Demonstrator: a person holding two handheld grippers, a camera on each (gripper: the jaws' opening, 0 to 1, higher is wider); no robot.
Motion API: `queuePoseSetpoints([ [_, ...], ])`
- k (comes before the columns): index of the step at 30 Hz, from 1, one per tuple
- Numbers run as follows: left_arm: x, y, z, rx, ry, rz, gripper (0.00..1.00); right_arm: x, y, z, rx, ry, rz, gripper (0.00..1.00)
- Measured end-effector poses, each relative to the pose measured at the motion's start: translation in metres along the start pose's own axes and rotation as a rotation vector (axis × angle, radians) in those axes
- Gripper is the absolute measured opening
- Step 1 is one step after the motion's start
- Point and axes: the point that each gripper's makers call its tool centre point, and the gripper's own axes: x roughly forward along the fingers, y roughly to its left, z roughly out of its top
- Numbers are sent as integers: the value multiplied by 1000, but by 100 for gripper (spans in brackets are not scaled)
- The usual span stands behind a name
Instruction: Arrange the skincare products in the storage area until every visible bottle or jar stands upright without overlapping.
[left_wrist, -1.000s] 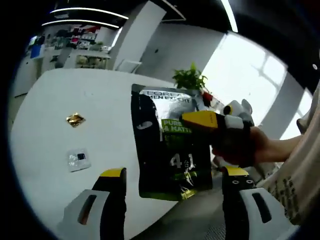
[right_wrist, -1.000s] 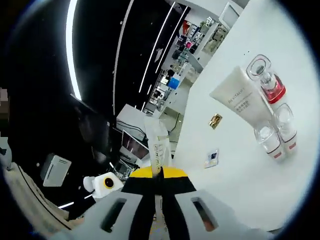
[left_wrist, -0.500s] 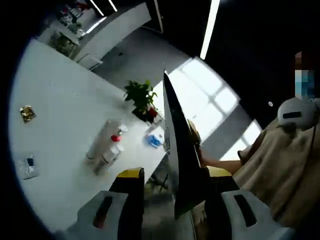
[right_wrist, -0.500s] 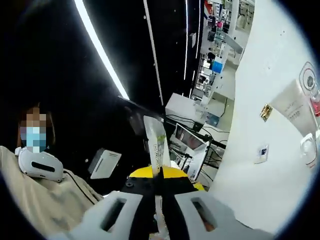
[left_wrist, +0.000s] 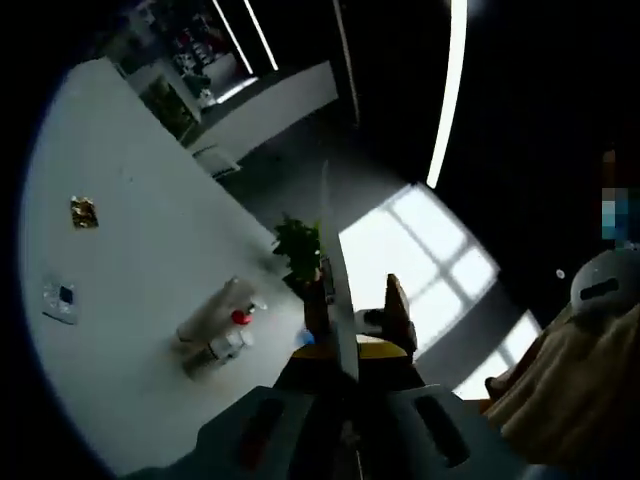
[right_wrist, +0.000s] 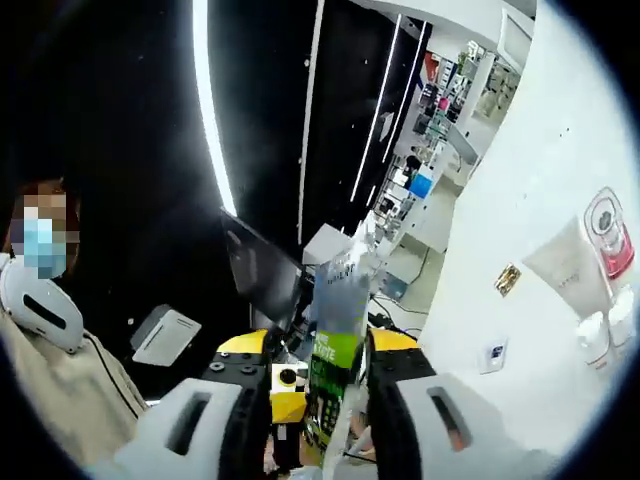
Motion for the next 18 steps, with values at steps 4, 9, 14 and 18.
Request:
queuePoseSetpoints([
  [4, -3, 5, 7, -54, -72, 12, 0, -7, -4, -8, 55, -60, -43, 10],
  [9, -4, 9, -1, -37, -34, 43, 0, -13, 0, -7, 77, -108, -41, 3],
  [14, 1, 5, -3, -13, -24, 43, 0, -18, 4, -3, 89, -132, -30, 1],
  [18, 2, 9, -11, 58, 25, 80, 0, -22, -1, -4, 87, -131, -55, 1],
])
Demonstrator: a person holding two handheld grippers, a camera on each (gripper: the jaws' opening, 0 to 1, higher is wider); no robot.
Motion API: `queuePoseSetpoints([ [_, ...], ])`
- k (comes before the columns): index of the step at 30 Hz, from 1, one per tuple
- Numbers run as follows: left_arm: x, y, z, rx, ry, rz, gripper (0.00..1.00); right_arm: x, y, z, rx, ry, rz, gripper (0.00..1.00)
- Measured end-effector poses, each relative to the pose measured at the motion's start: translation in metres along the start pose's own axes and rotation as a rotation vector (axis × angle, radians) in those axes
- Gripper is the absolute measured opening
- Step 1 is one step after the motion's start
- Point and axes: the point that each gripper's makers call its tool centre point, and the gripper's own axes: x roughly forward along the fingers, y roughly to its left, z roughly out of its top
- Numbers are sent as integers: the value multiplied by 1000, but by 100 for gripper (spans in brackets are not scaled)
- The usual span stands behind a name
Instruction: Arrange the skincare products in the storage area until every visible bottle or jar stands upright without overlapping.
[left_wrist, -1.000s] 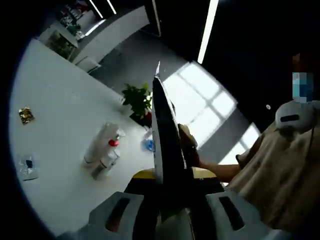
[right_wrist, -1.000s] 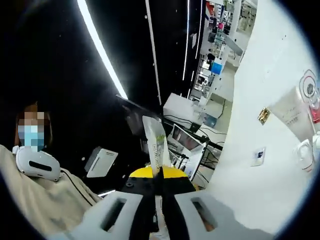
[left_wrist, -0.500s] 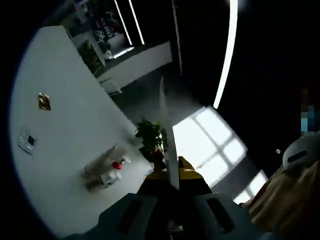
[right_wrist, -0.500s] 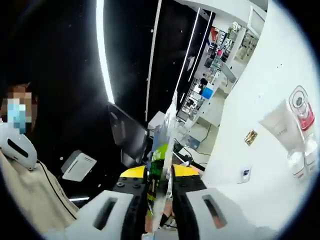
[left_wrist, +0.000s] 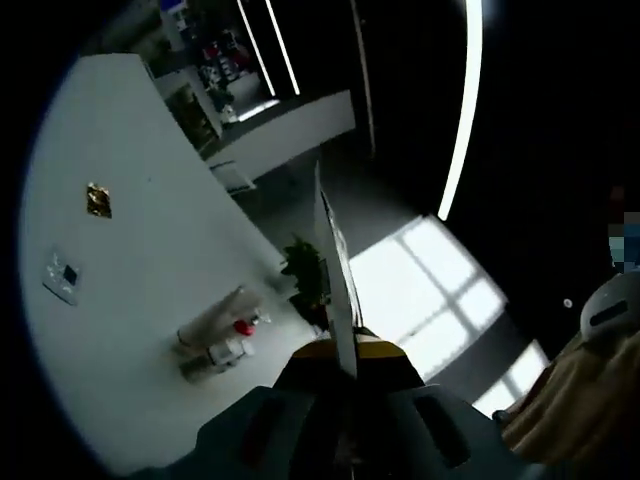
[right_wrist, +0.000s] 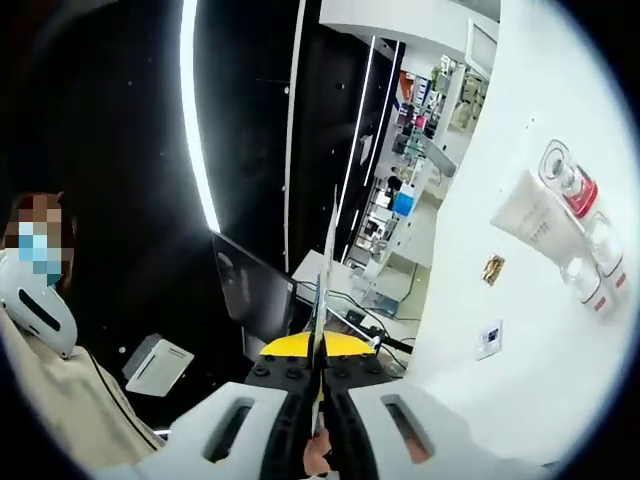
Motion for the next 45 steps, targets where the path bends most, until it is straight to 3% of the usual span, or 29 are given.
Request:
queuePoseSetpoints([
  [2, -3, 4, -4, 81, 33, 28, 3, -3, -3, 1, 8, -8, -14, 1],
  [4, -7, 9, -10, 89, 76, 50, 7, -5, -6, 4, 17, -17, -22, 1],
  [7, -14, 16, -14, 64, 95, 73, 9, -8, -11, 1, 20, -3, -43, 1],
  [11, -21, 17, -20, -48, 81, 81, 0, -12, -19, -10, 27, 32, -80, 1],
  [12, -23, 20, -23, -66, 74, 95, 0, -15, -27, -16, -2, 57, -125, 1],
  [15, -27, 28, -30, -75, 69, 138, 0, -17, -36, -23, -55, 85, -167, 2],
  [23, -30, 28, -31, -142, 22, 126, 0, -18, -34, -23, -243, 95, -171, 9],
  [30, -29, 36, -27, -187, 0, 132, 0, -29, -38, -28, -338, 155, -198, 34],
  [42, -18, 65, -45, -244, 34, 191, 0, -58, -58, -25, -419, 188, -311, 71],
  [45, -16, 74, -49, -259, 34, 207, 0, -68, -64, -22, -425, 187, -346, 75],
])
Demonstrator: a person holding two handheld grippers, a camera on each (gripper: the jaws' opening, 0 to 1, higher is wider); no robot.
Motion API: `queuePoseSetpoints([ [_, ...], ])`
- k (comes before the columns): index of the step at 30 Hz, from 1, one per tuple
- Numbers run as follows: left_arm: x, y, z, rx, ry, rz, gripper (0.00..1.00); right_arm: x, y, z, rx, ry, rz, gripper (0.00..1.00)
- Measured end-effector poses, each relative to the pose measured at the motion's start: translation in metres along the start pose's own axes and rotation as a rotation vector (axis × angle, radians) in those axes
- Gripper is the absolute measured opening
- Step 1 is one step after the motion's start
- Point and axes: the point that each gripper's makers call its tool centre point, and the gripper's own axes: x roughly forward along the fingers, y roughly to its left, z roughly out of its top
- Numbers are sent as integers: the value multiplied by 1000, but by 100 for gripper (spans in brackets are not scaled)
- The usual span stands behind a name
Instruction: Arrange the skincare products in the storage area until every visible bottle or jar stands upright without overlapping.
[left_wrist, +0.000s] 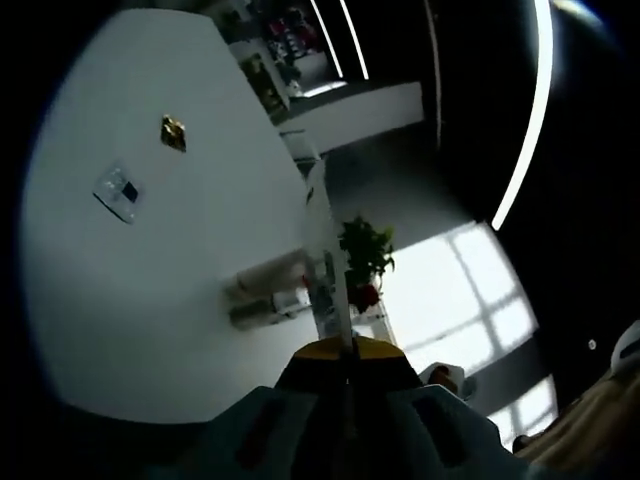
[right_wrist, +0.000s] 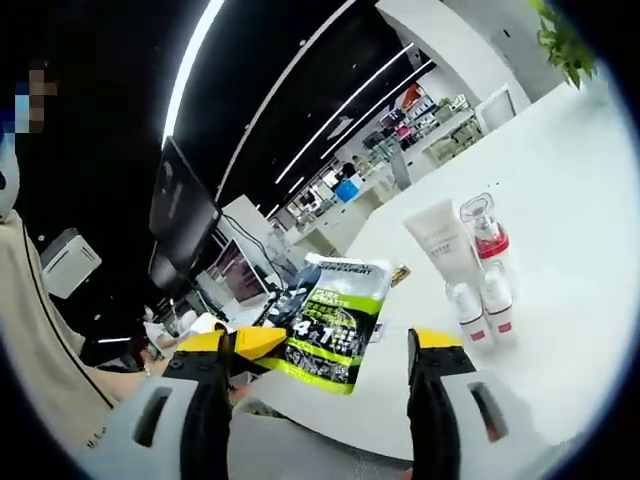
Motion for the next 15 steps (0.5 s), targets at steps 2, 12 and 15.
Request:
queuePoseSetpoints([
  [2, 3, 6, -1, -9, 4, 12, 0, -4, -5, 0, -12, 1, -19, 76],
  [12, 15, 34, -6, -17, 42, 73, 0, -19, -24, -7, -115, 53, -109, 88],
  [15, 17, 43, -8, -23, 52, 91, 0, -22, -28, -10, -144, 69, -128, 91],
])
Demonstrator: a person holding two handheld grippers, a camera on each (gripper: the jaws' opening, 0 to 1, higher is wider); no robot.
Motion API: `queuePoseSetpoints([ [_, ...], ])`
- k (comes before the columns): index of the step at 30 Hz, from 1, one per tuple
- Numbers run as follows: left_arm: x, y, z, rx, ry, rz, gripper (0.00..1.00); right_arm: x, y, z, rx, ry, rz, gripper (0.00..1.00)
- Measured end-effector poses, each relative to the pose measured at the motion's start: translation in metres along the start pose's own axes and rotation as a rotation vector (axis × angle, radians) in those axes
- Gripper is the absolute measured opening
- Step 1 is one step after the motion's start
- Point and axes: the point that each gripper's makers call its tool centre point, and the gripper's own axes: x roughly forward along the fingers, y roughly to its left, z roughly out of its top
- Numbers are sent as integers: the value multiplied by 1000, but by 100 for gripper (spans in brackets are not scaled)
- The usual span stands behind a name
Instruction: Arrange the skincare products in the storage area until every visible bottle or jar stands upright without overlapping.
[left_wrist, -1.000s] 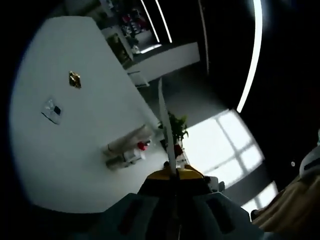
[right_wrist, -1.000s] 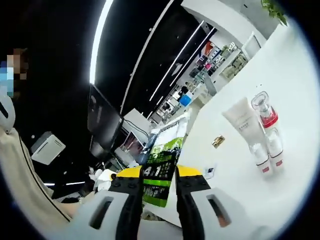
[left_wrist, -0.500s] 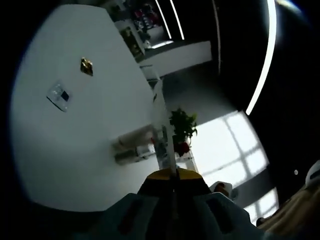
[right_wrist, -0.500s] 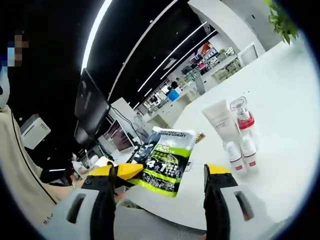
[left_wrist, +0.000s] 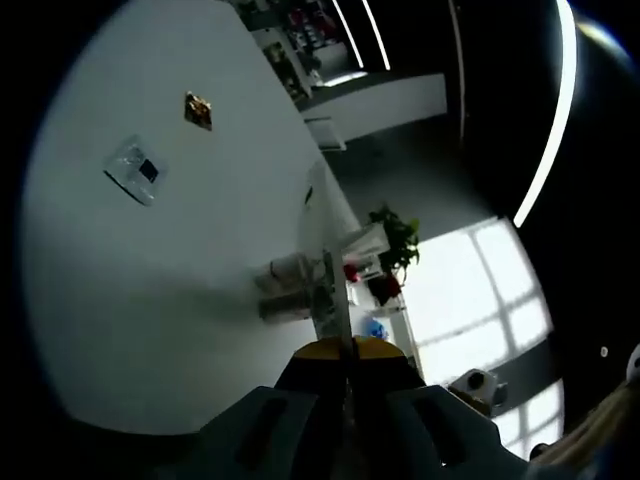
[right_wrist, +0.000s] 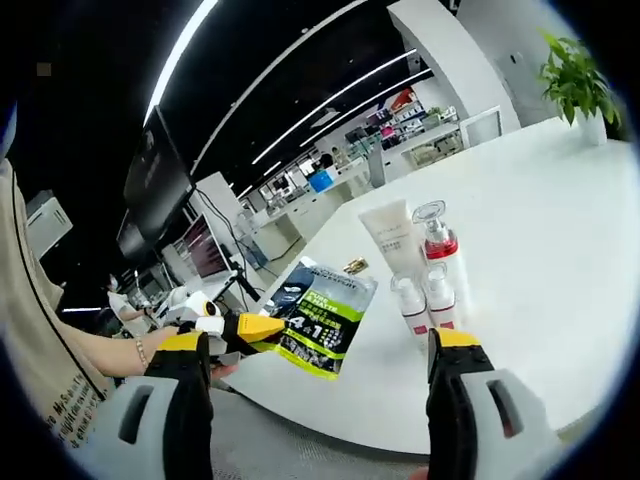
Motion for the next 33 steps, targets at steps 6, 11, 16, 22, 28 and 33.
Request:
queuePoseSetpoints([
  [6, 6, 13, -7, 5, 29, 32, 0, -3, -11, -5, -8, -5, -53, 100],
  [11, 10, 30, -8, -1, 34, 73, 0, -3, -18, -12, -31, 10, -81, 100],
  [16, 15, 46, -12, 24, 65, 128, 0, -4, -24, -14, -60, 13, -105, 100],
  [22, 28, 53, -14, 51, 105, 148, 0, -6, -29, -17, -48, 22, -127, 100],
  [28, 39, 71, -16, 113, 136, 244, 0, -5, -29, -19, -54, 35, -131, 100],
  [33, 40, 86, -18, 181, 150, 321, 0, -6, -31, -20, -43, 34, -139, 97],
])
